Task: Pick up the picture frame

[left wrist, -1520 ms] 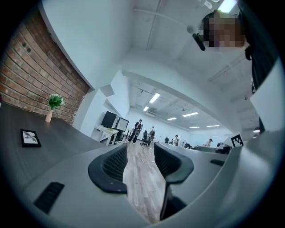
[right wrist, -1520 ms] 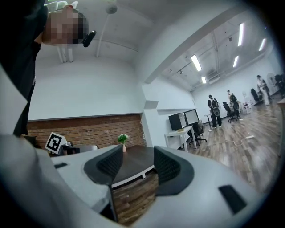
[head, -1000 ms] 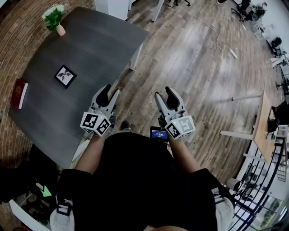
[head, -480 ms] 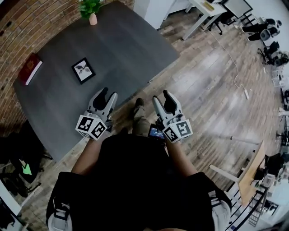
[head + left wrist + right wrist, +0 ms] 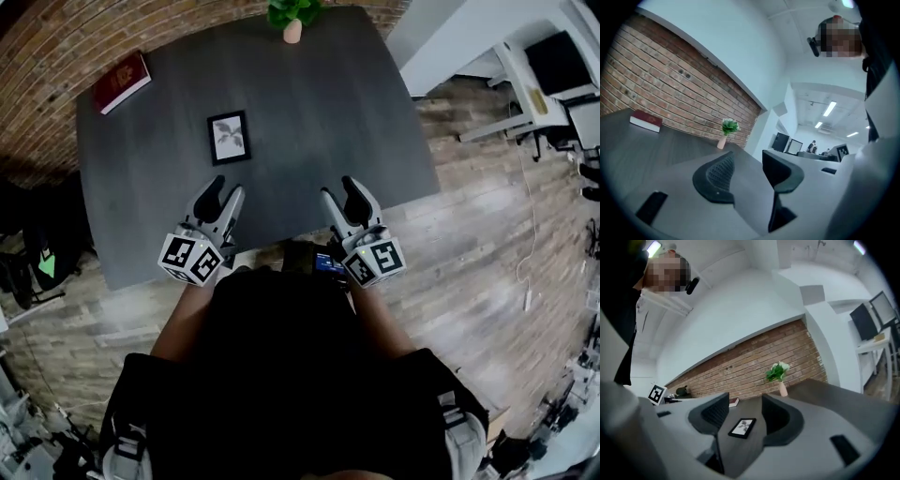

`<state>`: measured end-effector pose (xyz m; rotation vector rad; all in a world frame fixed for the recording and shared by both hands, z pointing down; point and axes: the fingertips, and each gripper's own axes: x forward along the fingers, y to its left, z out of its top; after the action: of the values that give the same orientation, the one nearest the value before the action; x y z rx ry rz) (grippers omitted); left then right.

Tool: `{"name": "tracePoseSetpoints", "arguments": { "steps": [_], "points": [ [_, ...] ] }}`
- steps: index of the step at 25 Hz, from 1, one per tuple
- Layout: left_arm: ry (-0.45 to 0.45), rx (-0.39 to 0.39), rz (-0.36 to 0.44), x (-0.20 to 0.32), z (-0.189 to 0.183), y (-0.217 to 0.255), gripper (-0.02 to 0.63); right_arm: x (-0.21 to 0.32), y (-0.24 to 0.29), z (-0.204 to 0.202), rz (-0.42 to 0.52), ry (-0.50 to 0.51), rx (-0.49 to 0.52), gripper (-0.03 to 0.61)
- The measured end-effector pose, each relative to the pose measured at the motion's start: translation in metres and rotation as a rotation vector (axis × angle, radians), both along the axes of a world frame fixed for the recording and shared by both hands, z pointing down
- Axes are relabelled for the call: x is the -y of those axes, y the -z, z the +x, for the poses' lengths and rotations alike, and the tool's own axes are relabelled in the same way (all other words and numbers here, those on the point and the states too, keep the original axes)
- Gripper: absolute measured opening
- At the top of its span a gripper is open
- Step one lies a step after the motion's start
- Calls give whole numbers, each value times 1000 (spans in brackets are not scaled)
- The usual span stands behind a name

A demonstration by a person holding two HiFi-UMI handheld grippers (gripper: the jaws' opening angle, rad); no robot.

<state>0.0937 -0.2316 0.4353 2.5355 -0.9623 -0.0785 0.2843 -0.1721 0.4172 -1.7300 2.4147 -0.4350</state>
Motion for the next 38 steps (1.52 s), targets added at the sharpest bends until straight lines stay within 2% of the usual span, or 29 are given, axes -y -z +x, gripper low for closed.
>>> {"name": "tracePoseSetpoints", "arguments": {
  "steps": [7, 11, 17, 23, 28, 31, 38],
  "points": [
    [209, 55, -39, 50, -26, -9, 170, 84, -17, -11, -49, 258, 33, 221],
    [277, 94, -74, 71, -41, -18, 171, 122, -27, -19, -76, 353, 51, 221],
    [213, 123, -215, 98, -41, -50, 170, 166, -48, -39, -140, 431, 98, 221],
    [150, 167, -331, 132, -64, -91, 170, 191, -90, -93, -265, 497, 117, 221],
    [77, 157, -418, 159, -79, -136, 172, 215, -138, -117, -407, 433, 124, 221],
    [29, 199, -477, 167, -80, -163, 172, 224, -164, -124, -483, 402, 125, 221],
    [-60, 278, -576, 185, -67, -212, 171, 244, -213, -142, -616, 400, 111, 207]
  ]
}}
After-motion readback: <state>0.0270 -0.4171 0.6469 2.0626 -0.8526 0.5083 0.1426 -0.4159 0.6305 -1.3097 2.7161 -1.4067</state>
